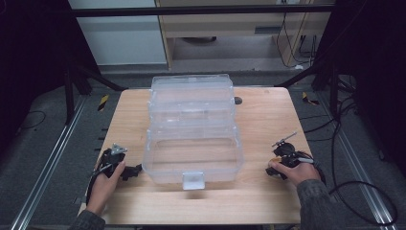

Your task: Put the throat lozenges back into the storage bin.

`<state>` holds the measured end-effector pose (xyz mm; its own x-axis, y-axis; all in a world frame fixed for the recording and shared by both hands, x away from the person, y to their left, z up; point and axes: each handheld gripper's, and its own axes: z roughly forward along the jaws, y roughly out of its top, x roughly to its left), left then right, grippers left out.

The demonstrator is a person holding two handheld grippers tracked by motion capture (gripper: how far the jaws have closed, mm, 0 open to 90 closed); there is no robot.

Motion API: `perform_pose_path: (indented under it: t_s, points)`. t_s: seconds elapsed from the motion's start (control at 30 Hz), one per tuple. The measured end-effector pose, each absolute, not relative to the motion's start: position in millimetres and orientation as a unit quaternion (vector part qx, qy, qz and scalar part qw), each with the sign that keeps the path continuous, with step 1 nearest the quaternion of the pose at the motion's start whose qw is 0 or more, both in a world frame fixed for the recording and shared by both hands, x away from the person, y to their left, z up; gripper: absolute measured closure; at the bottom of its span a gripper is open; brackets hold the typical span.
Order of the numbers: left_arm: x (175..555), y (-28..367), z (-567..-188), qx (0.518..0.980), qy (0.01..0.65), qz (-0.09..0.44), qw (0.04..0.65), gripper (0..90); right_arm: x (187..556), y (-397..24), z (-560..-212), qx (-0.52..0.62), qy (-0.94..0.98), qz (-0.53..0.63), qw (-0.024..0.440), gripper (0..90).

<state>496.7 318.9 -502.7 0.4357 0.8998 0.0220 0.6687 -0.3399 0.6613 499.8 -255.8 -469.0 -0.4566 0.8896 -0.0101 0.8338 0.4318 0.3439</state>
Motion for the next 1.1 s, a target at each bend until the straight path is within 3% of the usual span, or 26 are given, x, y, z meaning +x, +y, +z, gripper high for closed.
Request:
perform_pose_path:
  t_s: [0.5,1.1]
  points:
    - [496,319,-504,0.793,0.493,0.197,0.300,0.0,501,-256,-475,0.511,0.844,0.137,0.092,19.9]
    - [496,319,-504,0.792,0.492,0.198,0.301,0.0,498,-257,-464,0.512,0.842,0.139,0.094,20.9]
